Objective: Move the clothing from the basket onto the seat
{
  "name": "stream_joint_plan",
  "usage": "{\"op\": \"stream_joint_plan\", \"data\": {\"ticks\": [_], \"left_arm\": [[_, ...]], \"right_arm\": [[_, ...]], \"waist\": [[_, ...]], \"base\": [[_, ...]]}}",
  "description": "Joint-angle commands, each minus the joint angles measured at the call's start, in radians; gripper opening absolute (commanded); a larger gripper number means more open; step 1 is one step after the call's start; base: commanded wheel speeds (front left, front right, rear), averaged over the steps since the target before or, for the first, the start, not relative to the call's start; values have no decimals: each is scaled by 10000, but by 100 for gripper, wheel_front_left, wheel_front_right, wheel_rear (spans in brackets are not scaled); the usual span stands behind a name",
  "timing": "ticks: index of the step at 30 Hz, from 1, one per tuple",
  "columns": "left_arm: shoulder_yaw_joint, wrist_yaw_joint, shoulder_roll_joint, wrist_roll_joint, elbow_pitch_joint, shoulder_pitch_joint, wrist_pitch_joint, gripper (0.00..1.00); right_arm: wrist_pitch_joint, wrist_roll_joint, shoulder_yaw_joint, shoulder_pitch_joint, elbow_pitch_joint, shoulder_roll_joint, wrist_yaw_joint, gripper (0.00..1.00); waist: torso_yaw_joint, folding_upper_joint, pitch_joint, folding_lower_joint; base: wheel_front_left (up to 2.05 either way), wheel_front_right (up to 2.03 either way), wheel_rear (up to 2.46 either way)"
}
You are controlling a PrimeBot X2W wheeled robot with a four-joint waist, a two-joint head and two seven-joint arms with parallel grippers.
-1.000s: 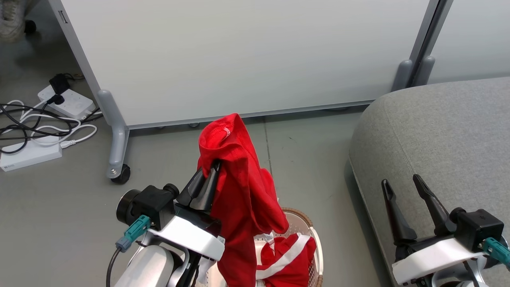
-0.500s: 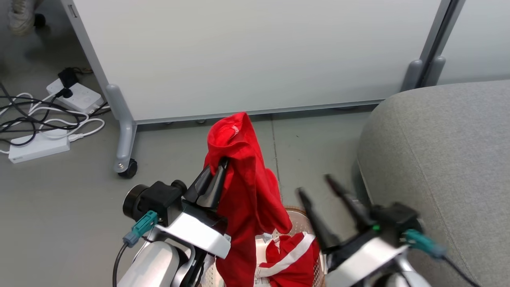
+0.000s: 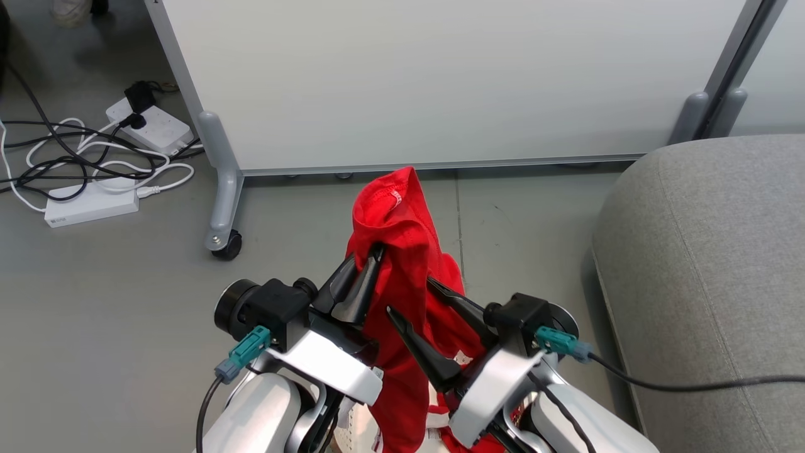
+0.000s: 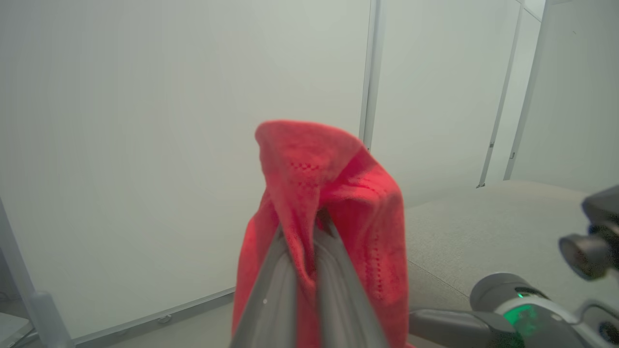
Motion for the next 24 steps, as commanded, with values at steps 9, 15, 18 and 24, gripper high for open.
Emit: {"op": "stream_joint_plan", "data": {"ticks": [9, 15, 18, 24], "left_arm": [[-137, -88, -29, 17, 33, -162, -101, 0], [-152, -44, -33, -26, 71, -142, -123, 0], [-176, -36, 9, -53, 107, -126, -72, 18], [-153, 98, 85, 88, -66, -166, -106, 100]], "right_arm": [[-486, 1391, 1461, -1476, 1597, -59, 23, 0], [-712, 1912, 1940, -1851, 2042, -58, 23, 0], [-758, 2050, 2023, -1906, 2158, -58, 23, 0], [-822, 1888, 1335, -1768, 2135, -59, 23, 0]], "waist": [[212, 0, 115, 0], [201, 0, 90, 0], [148, 0, 67, 0], [27, 0, 52, 0]], "base": [[0, 0, 0], [0, 0, 0], [0, 0, 0], [0, 0, 0]]}}
